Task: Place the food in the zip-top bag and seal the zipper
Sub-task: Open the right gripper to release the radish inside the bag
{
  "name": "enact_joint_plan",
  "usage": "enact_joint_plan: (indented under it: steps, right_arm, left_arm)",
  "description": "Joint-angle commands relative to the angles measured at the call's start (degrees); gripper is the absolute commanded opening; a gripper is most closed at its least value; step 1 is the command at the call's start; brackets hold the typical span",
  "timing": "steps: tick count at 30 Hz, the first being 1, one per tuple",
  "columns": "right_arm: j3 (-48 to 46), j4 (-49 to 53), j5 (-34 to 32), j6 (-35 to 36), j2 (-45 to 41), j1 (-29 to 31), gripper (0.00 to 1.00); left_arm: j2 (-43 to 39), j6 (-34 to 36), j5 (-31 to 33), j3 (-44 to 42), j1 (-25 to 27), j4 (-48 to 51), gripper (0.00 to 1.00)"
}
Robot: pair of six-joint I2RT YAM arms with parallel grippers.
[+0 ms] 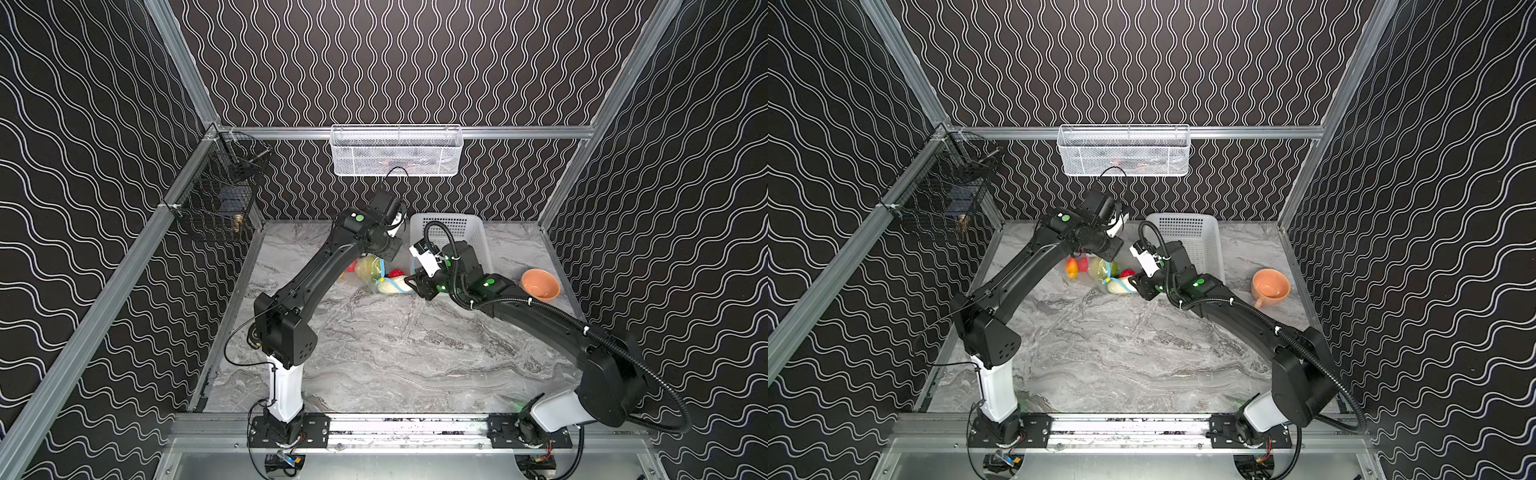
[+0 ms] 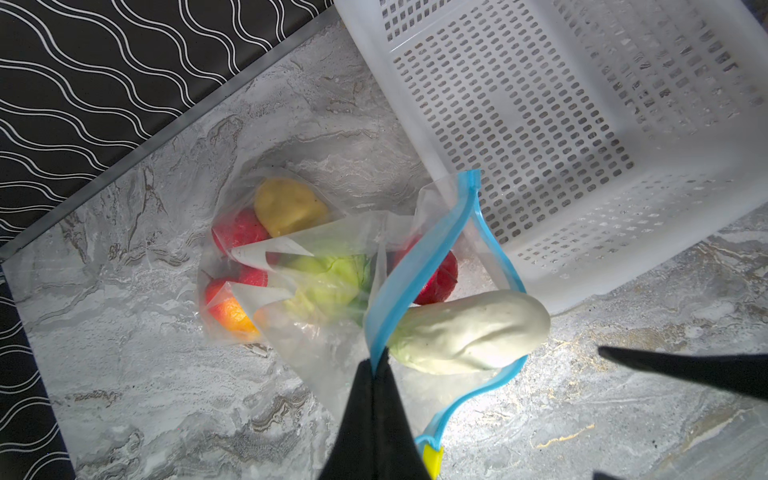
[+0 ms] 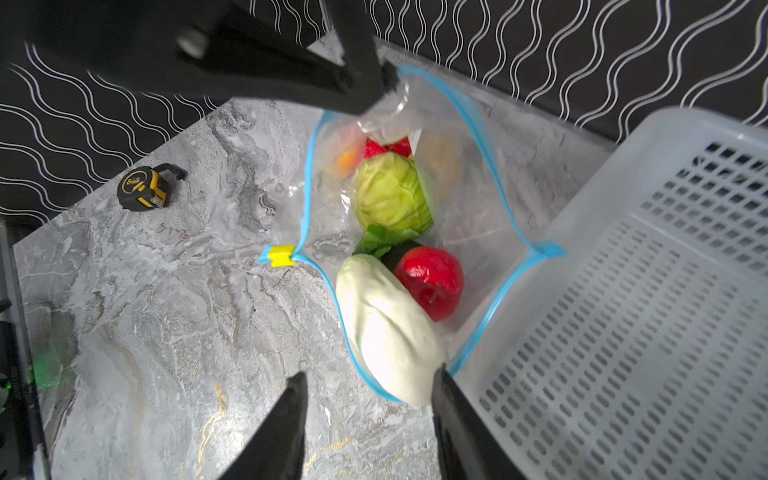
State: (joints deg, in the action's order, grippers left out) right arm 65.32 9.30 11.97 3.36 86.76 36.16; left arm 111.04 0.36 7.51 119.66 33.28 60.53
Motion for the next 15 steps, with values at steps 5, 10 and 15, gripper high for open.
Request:
enact_joint_plan:
  steps: [5,10,15]
  right_arm:
    - [2.3,4.4,0.9,-4.0,4.1,-0.2,0.43]
    - [3.8,4.7,-1.0,-4.3,6.1,-0.3,0.42]
    - [4.5,4.9,-5.6,-5.9,6.3,-0.6,0.43]
  left_arm:
    - [0.3,-0.3,0.1,1.4,0.0,0.3,0.00]
    - [0.4,-0.6,-0.2,1.7,0.0,0.4,0.00]
    - [0.5,-0.6,-0.3,2.3,-0.1,0.6,0.00]
